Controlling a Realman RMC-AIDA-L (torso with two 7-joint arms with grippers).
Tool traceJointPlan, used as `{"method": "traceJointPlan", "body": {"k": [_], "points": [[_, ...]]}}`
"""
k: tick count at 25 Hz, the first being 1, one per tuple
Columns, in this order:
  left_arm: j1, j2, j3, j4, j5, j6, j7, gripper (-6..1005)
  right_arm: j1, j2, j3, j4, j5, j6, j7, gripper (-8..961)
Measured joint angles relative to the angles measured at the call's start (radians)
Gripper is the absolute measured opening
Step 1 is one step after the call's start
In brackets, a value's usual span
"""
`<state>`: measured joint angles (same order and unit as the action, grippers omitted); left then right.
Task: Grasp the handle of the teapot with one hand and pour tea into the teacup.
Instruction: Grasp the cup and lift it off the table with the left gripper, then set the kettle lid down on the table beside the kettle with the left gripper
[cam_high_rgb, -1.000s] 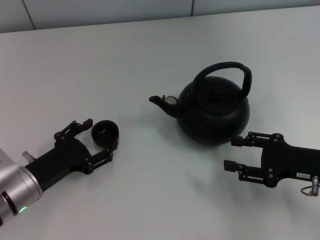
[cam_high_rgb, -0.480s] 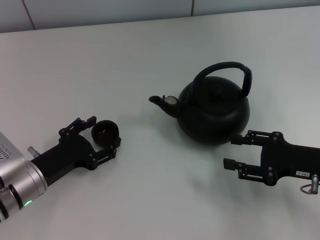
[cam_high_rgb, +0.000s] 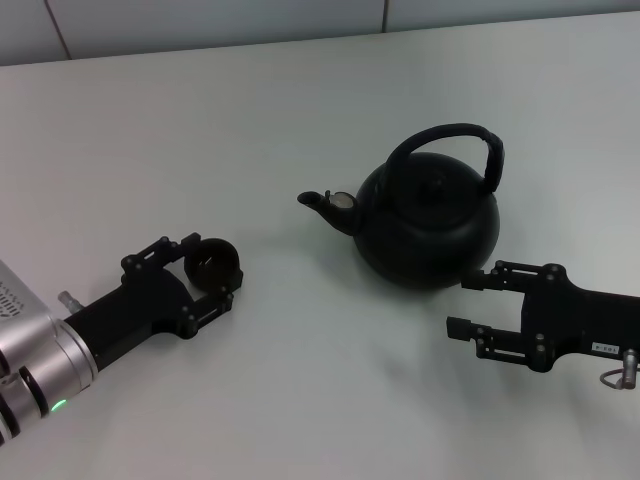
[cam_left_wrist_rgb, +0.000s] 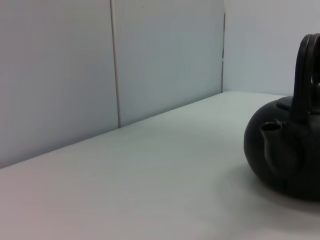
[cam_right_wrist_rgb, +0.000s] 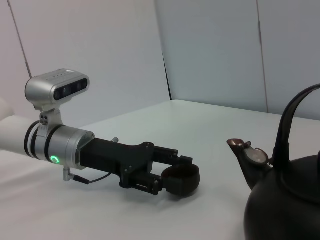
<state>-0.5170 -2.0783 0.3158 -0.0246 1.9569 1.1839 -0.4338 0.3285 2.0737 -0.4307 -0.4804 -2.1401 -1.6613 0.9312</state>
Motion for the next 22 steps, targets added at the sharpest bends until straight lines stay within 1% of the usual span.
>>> {"method": "traceJointPlan", "body": {"k": [5,8,10,14,17,22], "points": [[-0.018,0.0,0.004,-0.011,0.003,0.027,0.0,690,0.0,0.0,0.0,0.001,0.0,0.0,-0.001,647],[-0.048,0.0,0.01,-0.033,0.004,0.024,0.007,691,0.0,0.0,-0.002,0.002,0.0,0.0,-0.002,648],[-0.077,0.0,0.01,-0.061,0.005,0.009,0.028,691,0.0,0.0,-0.002,0.003,0.0,0.0,-0.002,649],[-0.115,-0.001,0.005,-0.088,0.006,-0.026,0.041,693,0.0,0.0,-0.002,0.003,0.0,-0.007,-0.002,649],[-0.13,-0.001,0.004,-0.095,0.006,-0.045,0.041,694,0.0,0.0,-0.002,0.003,0.001,-0.009,-0.002,649],[-0.135,-0.001,0.003,-0.106,0.006,-0.062,0.053,695,-0.001,0.0,-0.002,0.003,0.003,-0.009,-0.003,649]]}}
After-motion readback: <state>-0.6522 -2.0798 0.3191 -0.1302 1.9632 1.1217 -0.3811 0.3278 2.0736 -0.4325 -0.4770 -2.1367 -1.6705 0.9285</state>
